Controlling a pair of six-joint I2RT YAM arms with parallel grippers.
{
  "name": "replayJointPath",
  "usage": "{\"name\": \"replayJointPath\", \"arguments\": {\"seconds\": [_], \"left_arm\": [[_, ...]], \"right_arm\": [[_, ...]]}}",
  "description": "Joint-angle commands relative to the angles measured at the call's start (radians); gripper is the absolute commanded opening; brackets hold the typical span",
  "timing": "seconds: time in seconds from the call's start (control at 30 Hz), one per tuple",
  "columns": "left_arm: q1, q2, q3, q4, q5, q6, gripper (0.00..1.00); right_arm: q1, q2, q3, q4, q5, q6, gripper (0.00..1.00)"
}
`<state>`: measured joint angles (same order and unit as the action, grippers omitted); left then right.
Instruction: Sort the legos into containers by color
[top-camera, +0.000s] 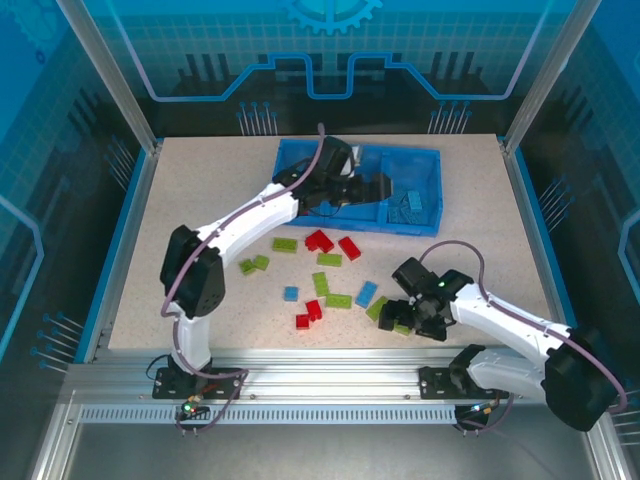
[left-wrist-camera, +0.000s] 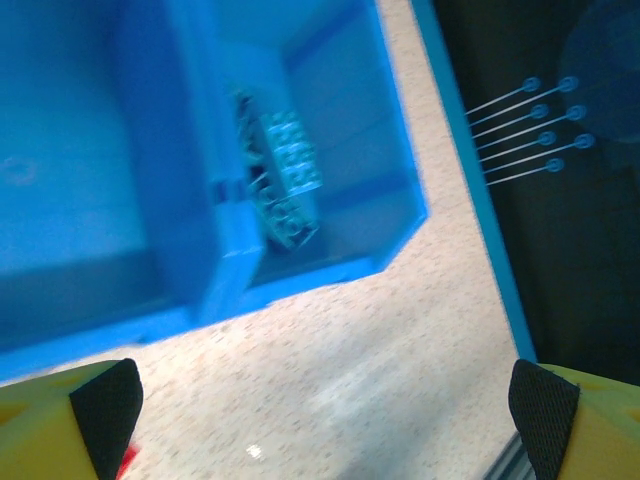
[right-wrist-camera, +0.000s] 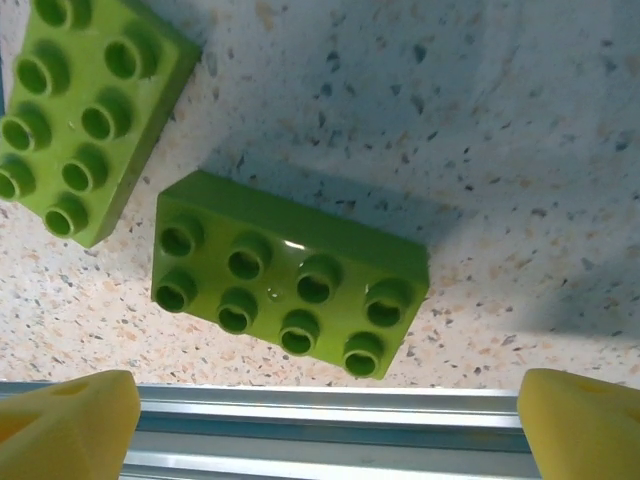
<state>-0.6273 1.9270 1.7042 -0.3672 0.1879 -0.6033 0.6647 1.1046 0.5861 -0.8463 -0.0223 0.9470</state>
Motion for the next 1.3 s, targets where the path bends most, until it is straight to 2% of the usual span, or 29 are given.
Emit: {"name": "replayJointPath", "arguments": {"seconds": [0.0,0.17,0.4,0.67,0.83,1.0,1.27], "left_arm": [[0.028,-0.079,-0.121,0.045,-0.017,-0.01,0.99],[0.056,-0.158,-0.247,0.064,-0.034,-0.009,0.99],[0.08,-0.207,-0.323,0.079,-0.041,-0.015,0.99],[0.09,-0.23,-0.362,0.085,-0.044,-0.014,0.99],[0.093,-0.23,-0.373,0.093,-0.039,-0.024,0.99],[0.094,-0.241,-0.389,0.096,-0.044,-0.023,0.99],[0.095,-0.231,-0.396,0.108,-0.034,-0.029,0.99]], "right_arm": [[0.029,0.025,0.006,0.0,0.054,0.155,1.0],[0.05,0.054,0.013,0.019,0.104,0.24,1.0],[0.069,0.141,0.05,0.027,0.116,0.24,0.99],[0.079,0.13,0.057,0.051,0.131,0.221,0.95],[0.077,0.182,0.073,0.086,0.111,0.197,0.9],[0.077,0.23,0.074,0.014,0.082,0.235,0.9],[0.073,0.159,0.029,-0.036,0.076,0.287,0.92]]}}
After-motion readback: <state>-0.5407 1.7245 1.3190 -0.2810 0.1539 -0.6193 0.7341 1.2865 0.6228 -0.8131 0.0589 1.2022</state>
